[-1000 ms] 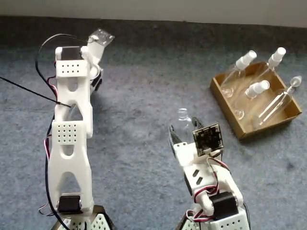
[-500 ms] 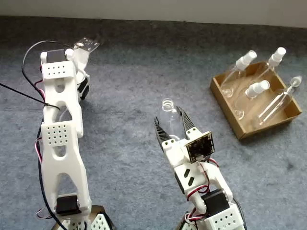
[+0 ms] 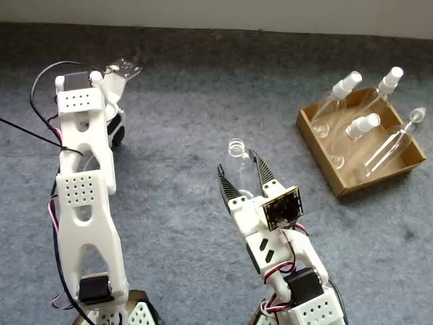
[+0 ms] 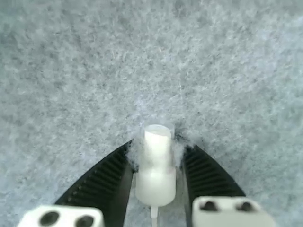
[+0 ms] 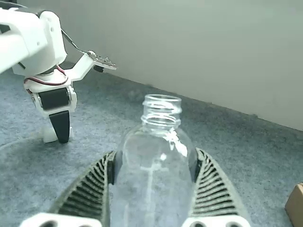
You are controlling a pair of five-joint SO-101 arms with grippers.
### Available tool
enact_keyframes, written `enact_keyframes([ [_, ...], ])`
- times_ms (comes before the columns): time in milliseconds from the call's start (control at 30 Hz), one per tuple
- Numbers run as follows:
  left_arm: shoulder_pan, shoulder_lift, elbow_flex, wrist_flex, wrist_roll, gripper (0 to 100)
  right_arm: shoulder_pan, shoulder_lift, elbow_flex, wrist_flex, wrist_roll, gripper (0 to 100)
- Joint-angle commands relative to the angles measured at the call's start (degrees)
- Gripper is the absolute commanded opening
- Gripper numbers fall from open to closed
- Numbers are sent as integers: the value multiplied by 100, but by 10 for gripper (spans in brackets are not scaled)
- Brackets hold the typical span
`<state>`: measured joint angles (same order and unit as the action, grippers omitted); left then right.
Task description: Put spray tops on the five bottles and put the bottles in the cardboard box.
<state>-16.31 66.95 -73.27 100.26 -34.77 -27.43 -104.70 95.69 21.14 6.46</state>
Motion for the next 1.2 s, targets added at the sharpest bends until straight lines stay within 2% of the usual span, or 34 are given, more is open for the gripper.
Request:
enact_keyframes([
  [0, -57, -356, -57, 26, -26, 137, -40, -66, 690, 22, -35, 41],
  [433, -163, -330, -444, 62, -44, 135, -40, -66, 690, 277, -18, 41],
  [667, -101, -347, -479, 26, -53, 207, -40, -66, 690, 277, -9, 41],
  [833, -101, -365, -497, 18, -26, 213, -40, -66, 690, 286, -9, 41],
  [1033, -101, -347, -1323, 62, -26, 213, -31, -66, 690, 286, -9, 41],
  [1167, -101, -347, -1385, 62, -26, 213, -31, -66, 699, 286, -9, 41],
])
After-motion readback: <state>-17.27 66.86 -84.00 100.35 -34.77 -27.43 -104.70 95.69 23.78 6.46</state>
